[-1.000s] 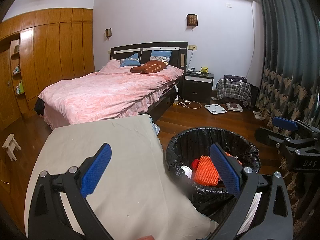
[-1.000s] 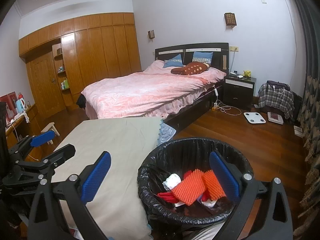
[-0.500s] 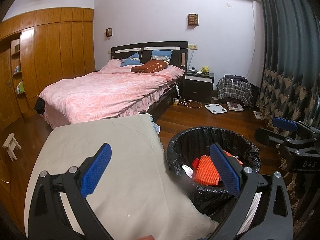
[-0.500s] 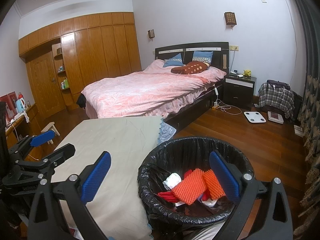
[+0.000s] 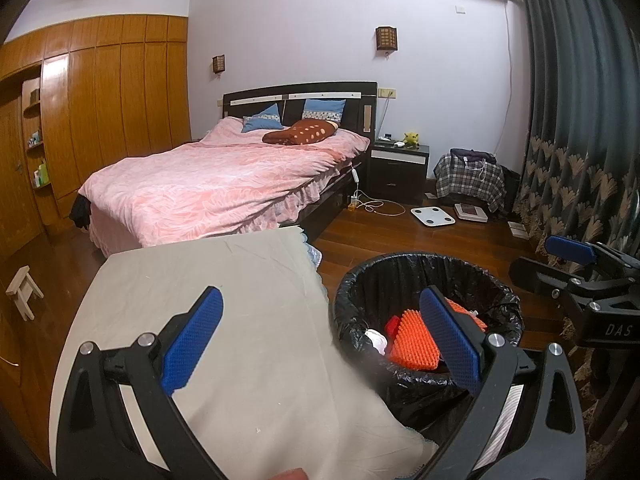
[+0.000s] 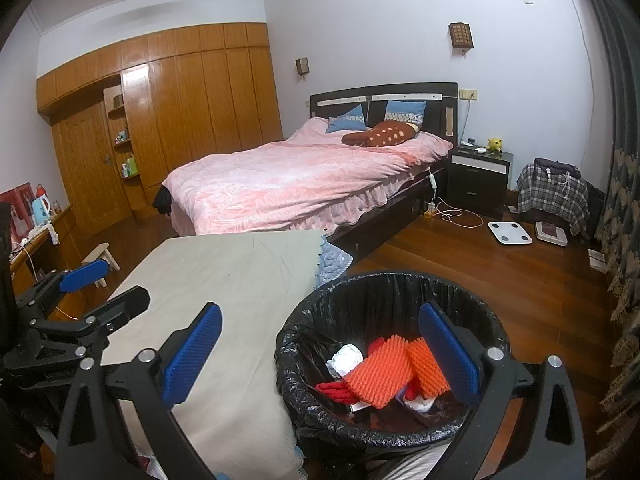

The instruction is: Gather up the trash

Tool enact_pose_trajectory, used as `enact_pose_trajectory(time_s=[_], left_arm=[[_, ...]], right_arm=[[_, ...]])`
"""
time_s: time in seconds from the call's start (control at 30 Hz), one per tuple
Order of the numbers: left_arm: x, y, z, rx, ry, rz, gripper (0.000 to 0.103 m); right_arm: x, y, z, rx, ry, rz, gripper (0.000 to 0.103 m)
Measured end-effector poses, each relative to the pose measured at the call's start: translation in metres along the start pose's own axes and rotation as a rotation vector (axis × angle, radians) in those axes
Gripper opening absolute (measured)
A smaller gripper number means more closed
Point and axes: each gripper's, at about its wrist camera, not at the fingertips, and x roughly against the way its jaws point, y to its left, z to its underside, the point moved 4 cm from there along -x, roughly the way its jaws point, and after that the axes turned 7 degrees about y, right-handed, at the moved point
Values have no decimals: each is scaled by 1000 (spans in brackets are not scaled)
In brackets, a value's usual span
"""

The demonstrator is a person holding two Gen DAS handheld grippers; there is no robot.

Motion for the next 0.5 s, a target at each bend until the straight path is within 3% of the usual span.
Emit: enact_pose_trajectory(time_s=[0.5], left_arm=[[0,-1,1,0,1,1,96]], right_arm=[[0,0,-1,-1,2,-1,97]])
